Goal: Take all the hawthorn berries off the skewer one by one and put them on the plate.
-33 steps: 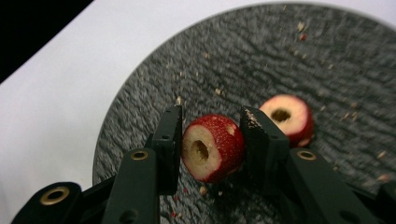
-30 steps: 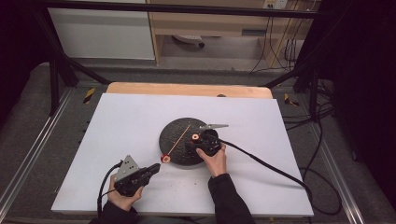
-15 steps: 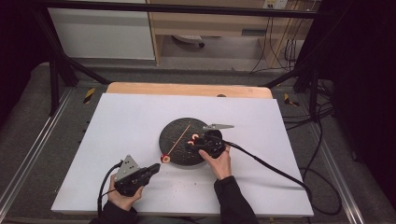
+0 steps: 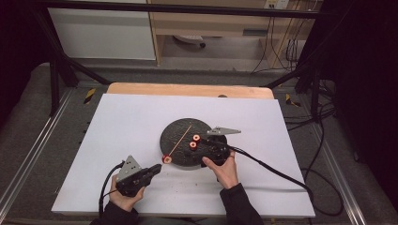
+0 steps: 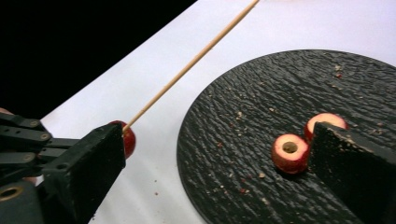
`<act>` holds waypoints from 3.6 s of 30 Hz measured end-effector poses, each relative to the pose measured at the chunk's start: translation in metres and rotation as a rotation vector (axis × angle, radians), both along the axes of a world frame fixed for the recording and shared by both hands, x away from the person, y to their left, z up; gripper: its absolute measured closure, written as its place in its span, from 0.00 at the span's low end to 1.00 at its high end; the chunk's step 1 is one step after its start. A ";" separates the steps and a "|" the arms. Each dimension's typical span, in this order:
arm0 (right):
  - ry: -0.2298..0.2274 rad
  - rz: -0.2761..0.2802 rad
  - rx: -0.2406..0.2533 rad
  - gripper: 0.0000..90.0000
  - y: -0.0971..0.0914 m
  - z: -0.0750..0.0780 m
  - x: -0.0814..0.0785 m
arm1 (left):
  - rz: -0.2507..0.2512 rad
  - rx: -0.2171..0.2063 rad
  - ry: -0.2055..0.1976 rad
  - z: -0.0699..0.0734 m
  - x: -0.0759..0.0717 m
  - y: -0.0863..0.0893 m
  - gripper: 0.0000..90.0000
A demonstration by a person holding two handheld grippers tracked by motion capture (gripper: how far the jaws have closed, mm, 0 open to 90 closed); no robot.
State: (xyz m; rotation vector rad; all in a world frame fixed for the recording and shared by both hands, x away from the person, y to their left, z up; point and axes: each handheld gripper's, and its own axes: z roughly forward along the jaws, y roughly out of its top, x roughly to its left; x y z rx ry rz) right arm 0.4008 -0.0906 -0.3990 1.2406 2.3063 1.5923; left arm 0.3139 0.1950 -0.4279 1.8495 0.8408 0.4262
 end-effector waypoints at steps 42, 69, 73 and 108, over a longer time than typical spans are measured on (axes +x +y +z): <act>0.105 0.085 0.126 0.54 0.050 -0.024 -0.017 | -0.011 0.013 0.000 -0.002 0.000 -0.012 0.98; 0.092 0.081 0.144 0.69 0.042 -0.010 -0.010 | -0.015 0.007 -0.012 0.000 -0.003 -0.010 0.98; 0.082 0.072 0.143 0.69 0.039 -0.005 -0.007 | -0.014 0.002 -0.015 0.001 -0.003 -0.009 0.98; -0.022 -0.063 0.114 0.70 -0.003 0.048 0.033 | -0.015 -0.010 -0.020 0.002 -0.004 -0.005 0.98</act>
